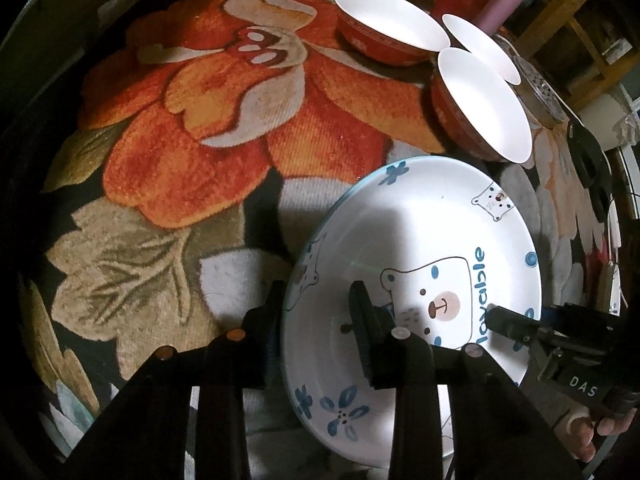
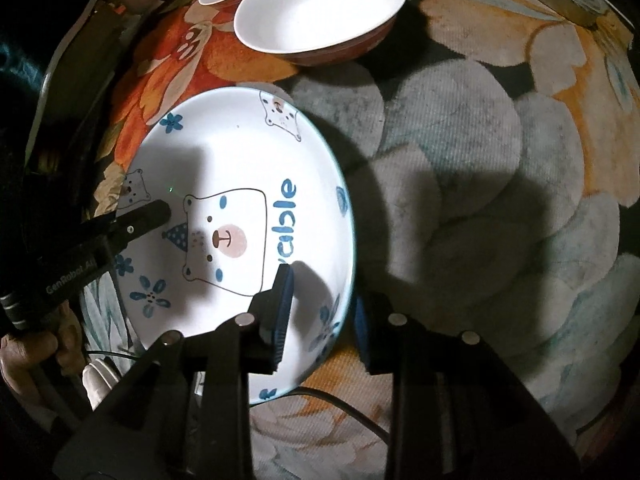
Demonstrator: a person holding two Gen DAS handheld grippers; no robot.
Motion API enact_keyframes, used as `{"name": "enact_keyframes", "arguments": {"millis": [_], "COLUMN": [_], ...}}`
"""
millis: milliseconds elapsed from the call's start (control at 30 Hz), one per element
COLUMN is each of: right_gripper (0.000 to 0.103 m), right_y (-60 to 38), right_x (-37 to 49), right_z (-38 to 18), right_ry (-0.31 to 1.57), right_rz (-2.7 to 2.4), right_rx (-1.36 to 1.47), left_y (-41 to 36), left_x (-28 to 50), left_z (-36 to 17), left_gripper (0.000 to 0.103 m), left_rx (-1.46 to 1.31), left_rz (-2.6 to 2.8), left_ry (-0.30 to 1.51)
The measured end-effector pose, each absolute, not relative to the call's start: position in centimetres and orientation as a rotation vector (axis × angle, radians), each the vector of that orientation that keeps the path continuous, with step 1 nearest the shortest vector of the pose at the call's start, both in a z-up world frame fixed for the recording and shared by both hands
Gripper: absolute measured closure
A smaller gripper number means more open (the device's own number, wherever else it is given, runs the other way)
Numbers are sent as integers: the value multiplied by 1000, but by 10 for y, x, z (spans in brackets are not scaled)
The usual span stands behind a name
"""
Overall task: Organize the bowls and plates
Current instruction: 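Lift the bear plate and carry it over the plate stack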
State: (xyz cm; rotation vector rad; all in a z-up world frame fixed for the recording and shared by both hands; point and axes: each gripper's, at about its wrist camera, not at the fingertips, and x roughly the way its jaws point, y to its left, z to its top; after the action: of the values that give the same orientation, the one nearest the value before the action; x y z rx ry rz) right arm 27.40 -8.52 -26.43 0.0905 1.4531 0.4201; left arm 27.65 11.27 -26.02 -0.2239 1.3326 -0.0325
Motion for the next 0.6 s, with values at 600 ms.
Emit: {"name": "enact_keyframes", "arguments": {"millis": [600], "right_gripper": [85], "right_y": [-97], "right_x": [271], "right_z": [-260], "right_ry": [1452], "right_rz": [441], "right_rx": [104], "left_y": [115], "left_x": [273], "left_z": [-264], "left_gripper": [73], "left_rx": [-283], "left_rz": [-94], "left_ry": [1384]}}
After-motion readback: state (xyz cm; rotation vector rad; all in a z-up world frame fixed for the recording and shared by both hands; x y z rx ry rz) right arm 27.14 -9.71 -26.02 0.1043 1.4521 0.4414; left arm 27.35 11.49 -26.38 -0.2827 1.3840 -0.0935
